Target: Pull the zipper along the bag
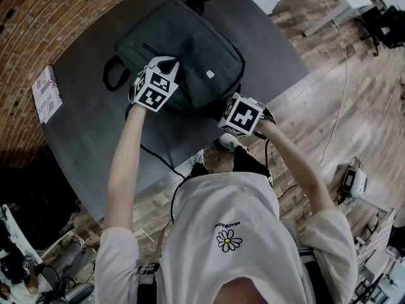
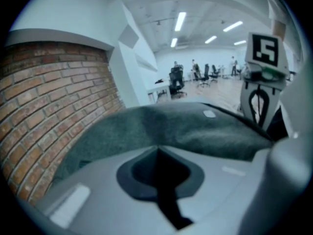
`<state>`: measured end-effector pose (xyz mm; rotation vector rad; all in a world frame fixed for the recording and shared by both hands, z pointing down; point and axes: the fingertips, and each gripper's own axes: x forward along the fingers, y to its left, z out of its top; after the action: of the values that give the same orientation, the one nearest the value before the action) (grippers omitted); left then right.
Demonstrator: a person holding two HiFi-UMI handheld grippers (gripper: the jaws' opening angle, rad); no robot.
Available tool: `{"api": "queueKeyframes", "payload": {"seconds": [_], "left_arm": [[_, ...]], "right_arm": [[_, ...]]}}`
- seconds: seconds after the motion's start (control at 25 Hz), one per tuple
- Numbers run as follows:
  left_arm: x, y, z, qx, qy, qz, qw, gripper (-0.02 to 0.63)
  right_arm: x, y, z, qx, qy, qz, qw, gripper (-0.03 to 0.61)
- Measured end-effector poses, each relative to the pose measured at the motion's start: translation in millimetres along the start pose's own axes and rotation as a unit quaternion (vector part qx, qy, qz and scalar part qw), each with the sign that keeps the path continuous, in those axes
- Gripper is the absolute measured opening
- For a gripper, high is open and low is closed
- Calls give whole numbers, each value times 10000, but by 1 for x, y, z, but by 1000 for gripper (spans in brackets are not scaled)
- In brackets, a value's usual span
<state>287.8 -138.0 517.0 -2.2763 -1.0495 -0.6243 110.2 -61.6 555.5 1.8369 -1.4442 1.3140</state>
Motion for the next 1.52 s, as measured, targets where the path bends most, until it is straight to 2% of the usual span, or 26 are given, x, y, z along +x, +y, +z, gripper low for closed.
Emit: {"api": "queueKeyframes", "payload": {"seconds": [0.16,0.32,0.44,0.52,0.64,0.8,0.92,1.08,1.24,1.32,1.4,1.52], "left_arm": [[1,2,1,-58,7,37,10000,-8],[3,0,3,-213,-77,94,9997,-9],[3,3,1,-294,-89,156,9994,-9],[2,3,1,-362,-81,172,9992,-9],[1,3,0,-414,-62,220,9989,-9],[1,5,1,-438,-105,225,9987,-8],[-1,8,-2,-469,-86,246,9986,-9],[-5,12,-2,-865,-287,239,9956,-8],[-18,21,-3,-563,-500,264,9968,-2],[-26,30,-2,-238,-505,578,9968,-2],[-32,41,5,32,-631,918,9938,-2],[-34,46,18,207,-792,1064,9909,-2]], "right_arm": [[18,25,18,420,-287,219,9985,9],[33,34,22,855,-444,67,9953,9],[40,36,40,1688,-1002,308,9801,9],[48,38,48,2091,-1234,288,9696,9],[58,41,61,2152,-1335,-84,9674,12],[59,45,71,2221,-1527,-158,9629,11],[63,51,85,2143,-1573,-145,9639,14],[76,54,87,1952,-1551,-332,9679,9],[76,55,77,1646,-1337,-441,9763,8],[73,54,66,988,-1072,-747,9865,8],[68,50,47,237,-759,-1175,9899,8],[55,37,12,-31,-486,-1409,9888,8]]}}
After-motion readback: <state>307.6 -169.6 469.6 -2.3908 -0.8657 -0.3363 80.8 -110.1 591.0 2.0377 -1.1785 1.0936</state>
